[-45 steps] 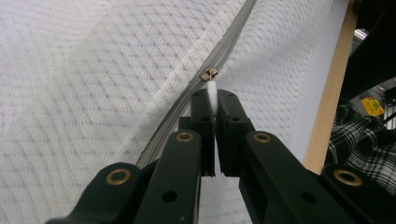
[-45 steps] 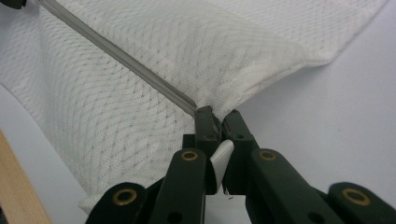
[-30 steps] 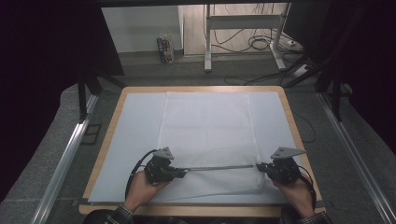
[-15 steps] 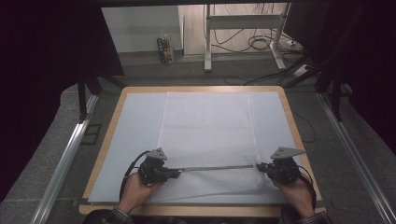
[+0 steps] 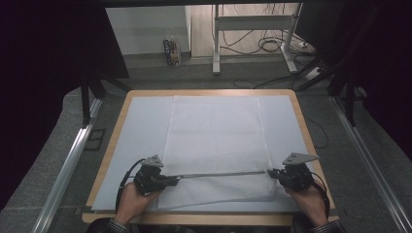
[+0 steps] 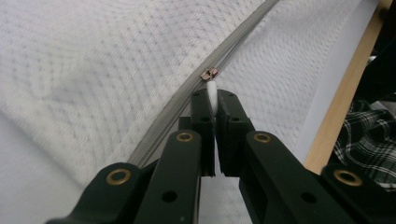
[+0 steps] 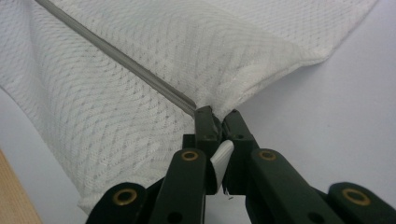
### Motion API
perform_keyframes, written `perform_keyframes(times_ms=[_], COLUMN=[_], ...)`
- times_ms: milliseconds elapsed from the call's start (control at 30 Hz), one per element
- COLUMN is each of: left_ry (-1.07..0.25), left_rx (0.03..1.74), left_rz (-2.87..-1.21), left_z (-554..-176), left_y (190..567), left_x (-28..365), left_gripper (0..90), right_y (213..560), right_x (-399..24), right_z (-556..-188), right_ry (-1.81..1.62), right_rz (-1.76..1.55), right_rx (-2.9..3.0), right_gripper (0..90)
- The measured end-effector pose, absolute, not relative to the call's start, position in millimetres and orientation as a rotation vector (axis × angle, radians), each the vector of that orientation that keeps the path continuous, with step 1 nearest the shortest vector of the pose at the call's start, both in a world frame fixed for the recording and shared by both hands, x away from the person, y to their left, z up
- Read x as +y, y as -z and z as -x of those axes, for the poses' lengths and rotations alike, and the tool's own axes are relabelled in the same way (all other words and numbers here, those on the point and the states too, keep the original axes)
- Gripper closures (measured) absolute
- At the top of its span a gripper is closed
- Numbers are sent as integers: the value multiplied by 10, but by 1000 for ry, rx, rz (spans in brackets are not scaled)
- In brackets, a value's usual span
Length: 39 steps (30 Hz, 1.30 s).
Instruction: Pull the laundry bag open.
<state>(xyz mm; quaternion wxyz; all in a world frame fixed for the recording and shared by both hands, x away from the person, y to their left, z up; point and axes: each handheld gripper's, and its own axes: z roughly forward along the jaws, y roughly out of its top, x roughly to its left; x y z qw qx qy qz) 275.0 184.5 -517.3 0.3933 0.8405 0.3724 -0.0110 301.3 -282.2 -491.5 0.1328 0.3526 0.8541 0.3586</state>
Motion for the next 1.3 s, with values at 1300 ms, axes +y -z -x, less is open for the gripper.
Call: perform_keyframes(times_ms=[1300], left_ry=[-52], left_rx=[1154], left_rz=[-2156], left_z=[-2557], left_y=[5218], left_x=[2388], left_gripper=[873], right_y=[4974], right_x=[-2796], right_z=[-3007], right_ry=[-969], right_rz=[-1037], right_rx=[2545], right_gripper=[816])
